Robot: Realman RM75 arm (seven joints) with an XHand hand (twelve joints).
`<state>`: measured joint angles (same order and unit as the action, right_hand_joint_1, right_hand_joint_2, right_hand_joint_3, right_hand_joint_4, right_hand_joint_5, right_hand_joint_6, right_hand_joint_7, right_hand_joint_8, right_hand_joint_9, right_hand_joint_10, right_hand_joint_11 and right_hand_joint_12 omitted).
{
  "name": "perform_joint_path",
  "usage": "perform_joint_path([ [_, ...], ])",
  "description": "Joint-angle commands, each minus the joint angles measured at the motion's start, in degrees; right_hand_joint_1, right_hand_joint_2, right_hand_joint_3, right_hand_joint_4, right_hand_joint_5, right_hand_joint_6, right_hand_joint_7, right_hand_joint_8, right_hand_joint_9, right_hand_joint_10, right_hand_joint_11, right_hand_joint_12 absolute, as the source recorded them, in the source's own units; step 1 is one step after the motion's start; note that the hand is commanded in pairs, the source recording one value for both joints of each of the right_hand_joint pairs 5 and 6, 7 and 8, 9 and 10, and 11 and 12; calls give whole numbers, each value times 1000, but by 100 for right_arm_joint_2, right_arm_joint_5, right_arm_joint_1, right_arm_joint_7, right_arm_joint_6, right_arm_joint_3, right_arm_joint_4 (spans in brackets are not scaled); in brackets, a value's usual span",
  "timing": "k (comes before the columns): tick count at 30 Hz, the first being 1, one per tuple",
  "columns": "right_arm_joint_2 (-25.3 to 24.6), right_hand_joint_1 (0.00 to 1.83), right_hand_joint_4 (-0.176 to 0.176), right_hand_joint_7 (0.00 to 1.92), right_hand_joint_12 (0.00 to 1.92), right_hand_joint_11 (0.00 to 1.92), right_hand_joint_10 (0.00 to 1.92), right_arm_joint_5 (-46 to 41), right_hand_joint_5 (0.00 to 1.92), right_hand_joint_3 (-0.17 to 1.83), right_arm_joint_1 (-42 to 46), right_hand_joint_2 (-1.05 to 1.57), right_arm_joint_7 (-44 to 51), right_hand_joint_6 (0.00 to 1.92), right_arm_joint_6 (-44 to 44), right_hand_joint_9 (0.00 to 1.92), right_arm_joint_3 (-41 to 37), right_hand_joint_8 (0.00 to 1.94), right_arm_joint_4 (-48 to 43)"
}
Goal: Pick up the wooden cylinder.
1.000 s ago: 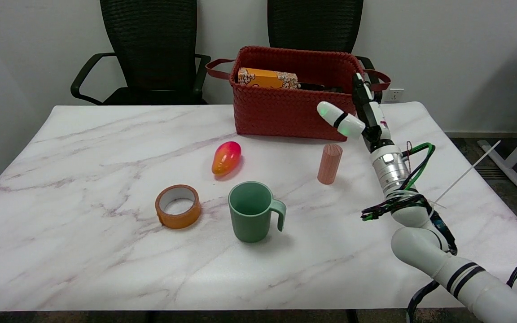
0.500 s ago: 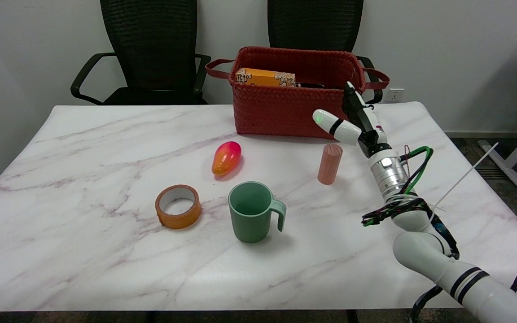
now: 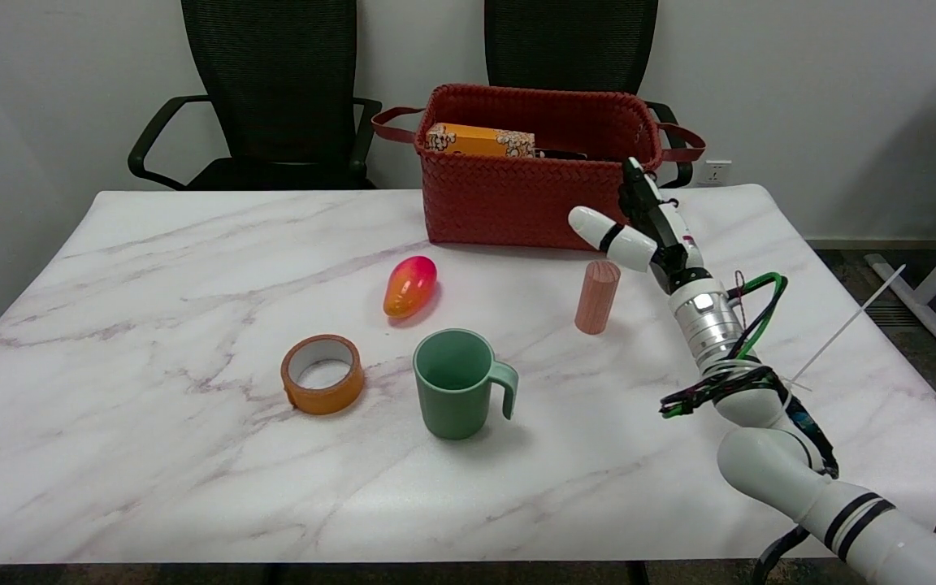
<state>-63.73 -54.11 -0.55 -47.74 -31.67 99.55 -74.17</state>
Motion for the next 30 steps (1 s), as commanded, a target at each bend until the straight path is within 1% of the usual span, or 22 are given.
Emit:
perform_joint_path([
  [1,57,758,0,0,108,108,98,-181,0,236,251,683,0,0,22,98,26,0,-76],
  [20,57,739,0,0,107,107,104,-189,0,244,171,700,-8,0,166,104,122,0,219],
  [30,161,717,0,0,96,96,96,-197,0,267,-300,725,-344,0,102,96,609,0,643],
])
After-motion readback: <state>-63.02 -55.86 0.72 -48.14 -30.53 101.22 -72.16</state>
